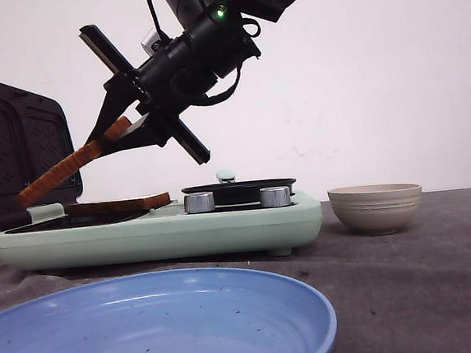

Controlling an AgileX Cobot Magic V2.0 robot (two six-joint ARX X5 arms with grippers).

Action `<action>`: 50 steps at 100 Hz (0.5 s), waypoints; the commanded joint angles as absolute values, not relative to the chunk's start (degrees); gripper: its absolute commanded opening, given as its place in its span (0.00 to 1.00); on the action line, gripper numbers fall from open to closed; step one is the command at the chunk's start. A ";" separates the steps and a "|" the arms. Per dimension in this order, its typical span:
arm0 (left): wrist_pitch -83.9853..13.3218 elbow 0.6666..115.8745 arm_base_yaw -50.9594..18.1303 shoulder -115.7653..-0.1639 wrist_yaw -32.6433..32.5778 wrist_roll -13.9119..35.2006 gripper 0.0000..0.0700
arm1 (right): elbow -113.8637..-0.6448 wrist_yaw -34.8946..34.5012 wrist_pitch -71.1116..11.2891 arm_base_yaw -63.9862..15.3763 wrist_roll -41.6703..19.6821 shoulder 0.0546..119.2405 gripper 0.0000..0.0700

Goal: Make breakfast with bread and shrimp
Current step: 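Lift the bread with the right gripper and carry it over the grill, then lay the bread on the empty grill plate and open the right gripper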

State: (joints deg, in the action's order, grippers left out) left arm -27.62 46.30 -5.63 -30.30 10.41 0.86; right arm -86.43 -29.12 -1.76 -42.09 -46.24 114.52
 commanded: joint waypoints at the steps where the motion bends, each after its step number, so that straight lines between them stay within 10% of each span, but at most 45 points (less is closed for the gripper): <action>1: -27.03 46.50 -5.58 -30.39 10.31 1.13 0.79 | -87.81 -29.04 -0.05 -43.05 -47.37 116.31 0.00; 50: -27.07 46.50 -5.58 -30.39 10.31 1.19 0.79 | -88.27 -28.14 0.91 -43.81 -50.81 119.48 0.00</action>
